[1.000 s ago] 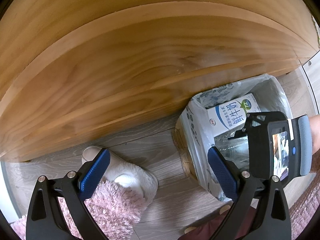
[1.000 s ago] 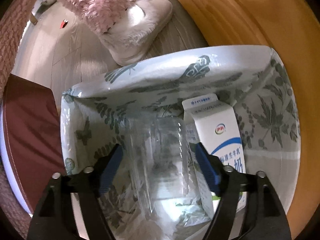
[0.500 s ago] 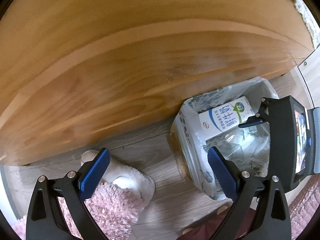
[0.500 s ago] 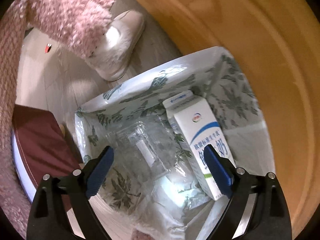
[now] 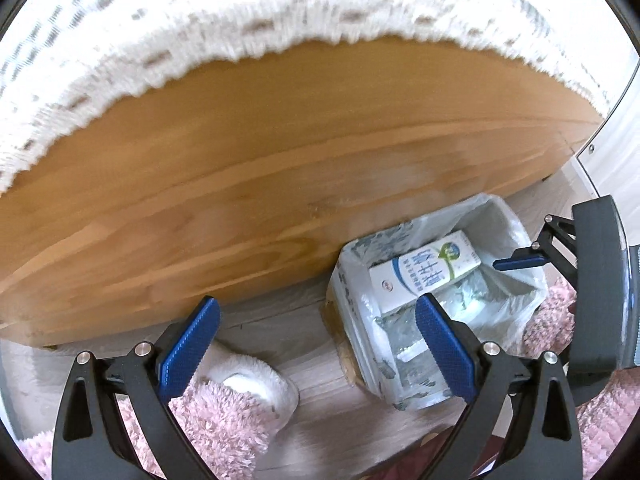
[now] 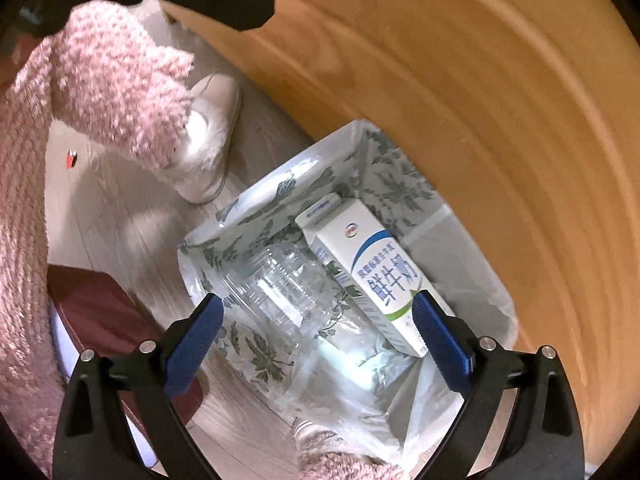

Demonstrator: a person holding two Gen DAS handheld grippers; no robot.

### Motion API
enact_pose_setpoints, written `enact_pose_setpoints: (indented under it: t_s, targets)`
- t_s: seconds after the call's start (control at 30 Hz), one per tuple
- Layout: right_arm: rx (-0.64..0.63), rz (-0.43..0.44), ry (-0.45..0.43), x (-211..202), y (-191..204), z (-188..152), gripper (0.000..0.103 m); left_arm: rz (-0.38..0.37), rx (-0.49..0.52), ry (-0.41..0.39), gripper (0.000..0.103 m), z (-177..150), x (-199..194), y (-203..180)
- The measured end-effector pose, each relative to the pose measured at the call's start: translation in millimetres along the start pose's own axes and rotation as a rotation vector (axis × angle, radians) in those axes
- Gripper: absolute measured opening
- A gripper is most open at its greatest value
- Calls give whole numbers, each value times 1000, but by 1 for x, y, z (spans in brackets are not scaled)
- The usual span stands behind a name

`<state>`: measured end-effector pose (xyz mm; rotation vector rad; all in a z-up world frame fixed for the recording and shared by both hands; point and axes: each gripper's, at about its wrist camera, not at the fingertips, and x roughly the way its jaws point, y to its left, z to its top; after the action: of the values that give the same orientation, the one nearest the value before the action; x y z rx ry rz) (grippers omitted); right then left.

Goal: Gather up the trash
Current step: 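Raise both tools from the bin back over the bed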

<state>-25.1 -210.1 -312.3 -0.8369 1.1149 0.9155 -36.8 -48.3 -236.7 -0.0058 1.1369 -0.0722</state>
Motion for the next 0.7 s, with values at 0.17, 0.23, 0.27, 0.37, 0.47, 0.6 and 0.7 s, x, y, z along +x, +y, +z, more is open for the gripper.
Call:
enact_pose_setpoints:
  t_s: [0.17, 0.23, 0.27, 0.37, 0.47, 0.6, 0.7]
  targets:
    - [61, -63, -69, -29, -6, -3, 95, -5, 0, -67, 95, 0, -24, -5]
    - [91, -83, -97, -41, -9, -4, 95, -7, 7, -93, 95, 1, -31, -9]
    - [111, -97, -119, -49, -10, -6, 95, -6, 12, -106, 95, 2, -35, -11]
    - [153, -140, -168, -69, -14, -10, 95, -13, 25, -146, 95, 3, -53, -17]
    - [214, -170, -227, -90, -20, -15, 95, -31, 28, -178, 95, 3, -69, -18]
    - [287, -212, -305, -116, -27, -22, 95, -38, 50, -246, 95, 8, -93, -23]
    - [348, -236, -368, -136, -31, -28, 95, -31, 73, -295, 95, 14, -108, -29]
